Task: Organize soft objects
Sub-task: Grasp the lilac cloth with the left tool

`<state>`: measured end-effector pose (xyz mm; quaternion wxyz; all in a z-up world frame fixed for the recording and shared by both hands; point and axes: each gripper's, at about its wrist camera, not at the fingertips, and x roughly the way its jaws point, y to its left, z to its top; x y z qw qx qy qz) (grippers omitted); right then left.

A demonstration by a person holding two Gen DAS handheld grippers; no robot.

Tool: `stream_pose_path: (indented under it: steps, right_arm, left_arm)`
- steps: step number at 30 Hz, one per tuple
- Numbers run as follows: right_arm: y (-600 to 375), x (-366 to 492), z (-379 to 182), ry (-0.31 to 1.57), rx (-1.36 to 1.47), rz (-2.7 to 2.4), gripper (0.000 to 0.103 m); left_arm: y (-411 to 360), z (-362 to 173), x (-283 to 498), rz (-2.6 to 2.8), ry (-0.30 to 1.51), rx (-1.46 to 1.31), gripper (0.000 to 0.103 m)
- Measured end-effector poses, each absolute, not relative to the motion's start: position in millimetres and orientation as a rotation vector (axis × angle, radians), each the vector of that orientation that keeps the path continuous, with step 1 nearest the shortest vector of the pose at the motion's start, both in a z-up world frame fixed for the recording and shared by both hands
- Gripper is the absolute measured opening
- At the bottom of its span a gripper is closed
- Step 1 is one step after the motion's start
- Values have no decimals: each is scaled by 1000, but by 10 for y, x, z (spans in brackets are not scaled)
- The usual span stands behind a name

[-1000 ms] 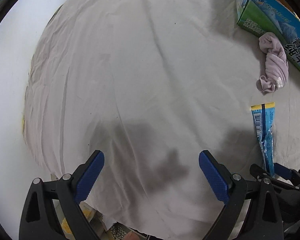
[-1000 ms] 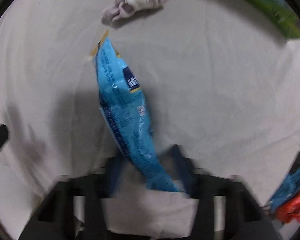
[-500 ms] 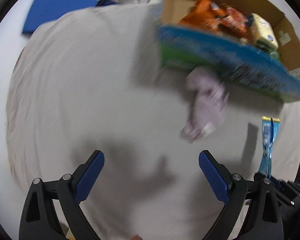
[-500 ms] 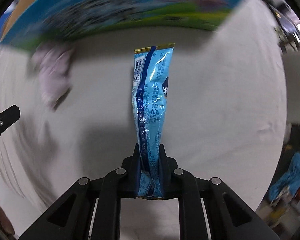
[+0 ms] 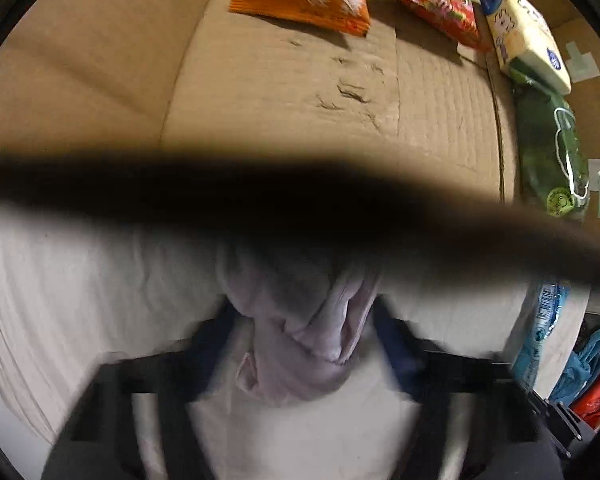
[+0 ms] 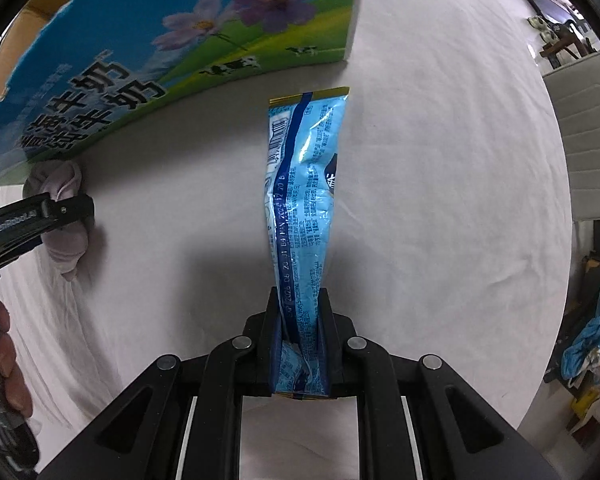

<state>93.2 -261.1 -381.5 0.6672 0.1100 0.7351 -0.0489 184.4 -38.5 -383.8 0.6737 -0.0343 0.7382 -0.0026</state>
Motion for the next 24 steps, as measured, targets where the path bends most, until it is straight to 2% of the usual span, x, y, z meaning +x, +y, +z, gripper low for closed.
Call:
stream_pose_path:
  steps: [2, 18, 24]
  right_arm:
    - [-2580, 936, -3789, 1660, 233, -83, 16]
    - [-2053, 788, -3352, 1653, 140, 95, 16]
    - [-2090, 784, -3020, 1619, 128, 139, 16]
  left_arm:
    - [-407, -3798, 1779, 4, 1642, -62, 39]
    - [-513, -3274, 670, -6, 1595, -78, 37]
    - [-706, -2843, 475, -59, 1528, -43, 37]
